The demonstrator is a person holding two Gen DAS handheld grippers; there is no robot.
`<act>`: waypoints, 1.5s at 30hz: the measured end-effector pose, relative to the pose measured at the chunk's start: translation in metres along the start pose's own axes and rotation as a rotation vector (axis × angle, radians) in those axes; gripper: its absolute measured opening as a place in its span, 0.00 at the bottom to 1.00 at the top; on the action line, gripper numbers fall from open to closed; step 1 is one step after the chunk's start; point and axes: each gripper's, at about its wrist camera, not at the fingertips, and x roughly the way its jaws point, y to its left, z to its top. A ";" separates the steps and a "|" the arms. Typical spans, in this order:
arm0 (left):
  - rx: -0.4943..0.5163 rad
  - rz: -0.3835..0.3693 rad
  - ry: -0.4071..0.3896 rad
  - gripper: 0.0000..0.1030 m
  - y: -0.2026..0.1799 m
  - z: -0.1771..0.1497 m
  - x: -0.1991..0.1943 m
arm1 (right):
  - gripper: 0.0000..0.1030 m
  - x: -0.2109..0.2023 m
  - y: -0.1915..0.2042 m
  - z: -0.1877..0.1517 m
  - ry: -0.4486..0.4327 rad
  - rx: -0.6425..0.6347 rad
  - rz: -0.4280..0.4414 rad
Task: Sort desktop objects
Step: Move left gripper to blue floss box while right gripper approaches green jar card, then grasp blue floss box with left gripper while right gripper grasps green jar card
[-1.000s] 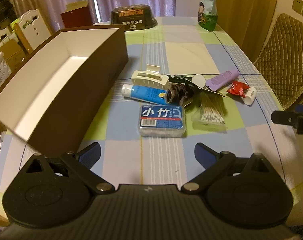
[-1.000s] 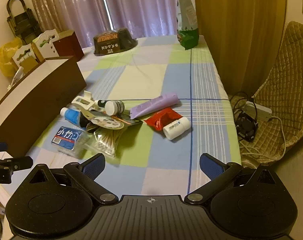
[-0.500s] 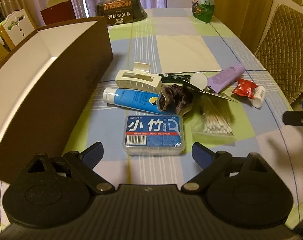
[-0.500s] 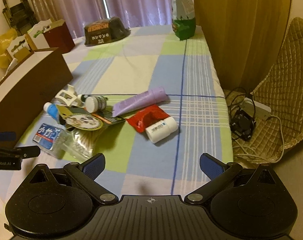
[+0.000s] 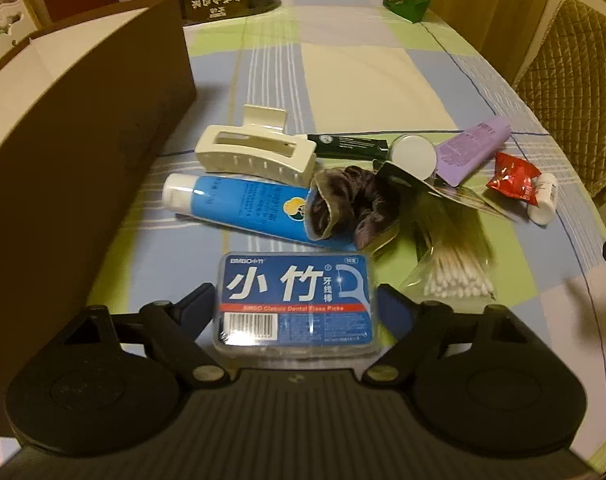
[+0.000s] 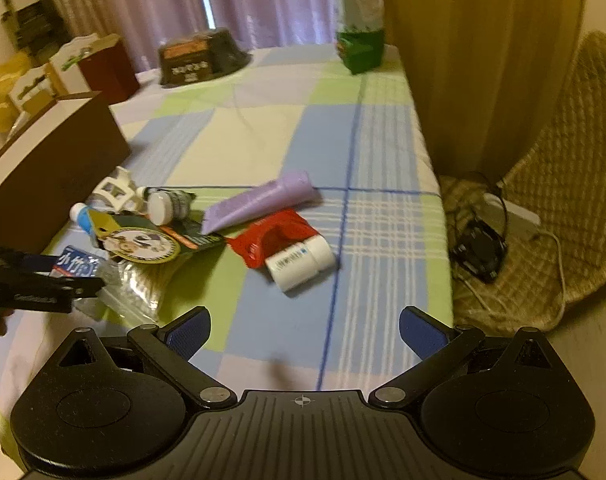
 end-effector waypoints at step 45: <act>0.238 -0.143 -0.247 0.80 0.111 0.065 -0.135 | 0.39 0.122 0.126 0.091 0.094 0.237 -0.116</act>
